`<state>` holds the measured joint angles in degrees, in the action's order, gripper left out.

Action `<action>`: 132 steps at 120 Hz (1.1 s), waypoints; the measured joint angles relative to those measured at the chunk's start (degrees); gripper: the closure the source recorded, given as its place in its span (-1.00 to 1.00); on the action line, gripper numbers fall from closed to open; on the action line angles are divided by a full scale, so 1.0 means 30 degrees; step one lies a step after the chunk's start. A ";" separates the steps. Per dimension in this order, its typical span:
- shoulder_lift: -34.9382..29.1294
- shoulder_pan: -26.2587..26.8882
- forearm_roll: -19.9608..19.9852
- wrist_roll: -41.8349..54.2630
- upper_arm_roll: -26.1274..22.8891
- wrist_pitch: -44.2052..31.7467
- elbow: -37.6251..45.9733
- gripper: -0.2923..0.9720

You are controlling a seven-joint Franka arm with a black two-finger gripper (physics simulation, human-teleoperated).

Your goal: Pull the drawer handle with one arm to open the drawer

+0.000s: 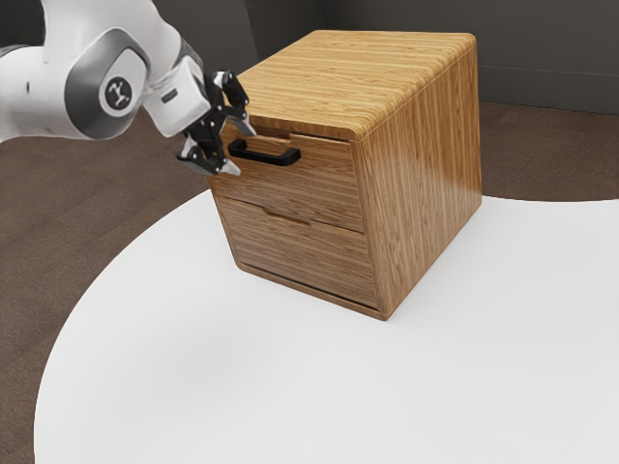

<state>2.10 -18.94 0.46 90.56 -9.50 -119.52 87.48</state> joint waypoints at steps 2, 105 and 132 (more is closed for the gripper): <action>0.0006 0.0054 0.0003 0.0004 0.0000 -0.0002 0.0000 -0.09; 0.0071 -0.0626 0.0021 0.0063 -0.0027 -0.0033 0.0029 -0.09; 0.0095 -0.0709 0.0017 0.0053 -0.0046 -0.0049 0.0029 -0.08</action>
<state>2.39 -21.07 0.51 90.72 -9.64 -119.67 87.56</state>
